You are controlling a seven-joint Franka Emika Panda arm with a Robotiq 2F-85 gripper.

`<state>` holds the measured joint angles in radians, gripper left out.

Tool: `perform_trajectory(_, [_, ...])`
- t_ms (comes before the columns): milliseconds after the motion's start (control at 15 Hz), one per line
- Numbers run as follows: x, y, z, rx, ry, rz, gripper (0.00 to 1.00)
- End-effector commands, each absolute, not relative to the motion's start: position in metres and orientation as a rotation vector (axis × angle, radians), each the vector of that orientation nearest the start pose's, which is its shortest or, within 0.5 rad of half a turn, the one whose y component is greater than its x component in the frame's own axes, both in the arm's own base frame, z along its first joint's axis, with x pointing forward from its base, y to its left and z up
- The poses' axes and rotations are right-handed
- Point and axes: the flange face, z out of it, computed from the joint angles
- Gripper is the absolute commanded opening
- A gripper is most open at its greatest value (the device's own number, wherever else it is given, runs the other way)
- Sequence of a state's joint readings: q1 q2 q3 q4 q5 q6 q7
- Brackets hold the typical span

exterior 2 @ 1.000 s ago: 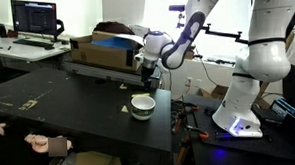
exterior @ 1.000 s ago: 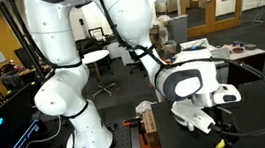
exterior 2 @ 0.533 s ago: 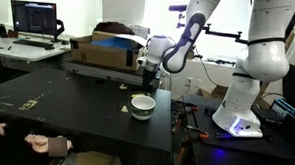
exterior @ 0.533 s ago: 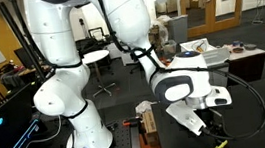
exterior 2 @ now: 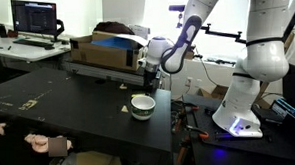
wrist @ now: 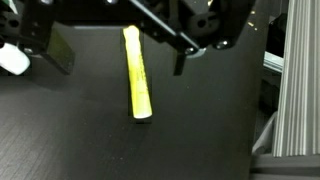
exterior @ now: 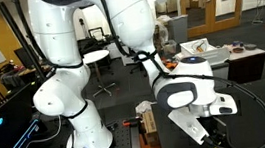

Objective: Put the yellow marker inside the white and green mug

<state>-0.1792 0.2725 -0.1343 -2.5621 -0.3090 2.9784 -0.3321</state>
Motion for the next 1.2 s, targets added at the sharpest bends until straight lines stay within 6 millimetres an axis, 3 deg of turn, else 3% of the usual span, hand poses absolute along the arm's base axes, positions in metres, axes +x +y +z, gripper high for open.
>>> perform_trajectory(0, [0.451,-0.133,0.179,-3.249,-0.547,-0.142,1.00])
perform_trajectory(667, [0.466,-0.135,0.160,-3.237,-0.555,-0.098,0.97])
perform_trajectory(733, [0.466,-0.135,0.159,-3.236,-0.552,-0.093,0.73])
perform_trajectory(867, [0.466,-0.135,0.156,-3.235,-0.549,-0.086,0.71])
perform_trajectory(1133, [0.466,-0.137,0.153,-3.237,-0.546,-0.080,0.40])
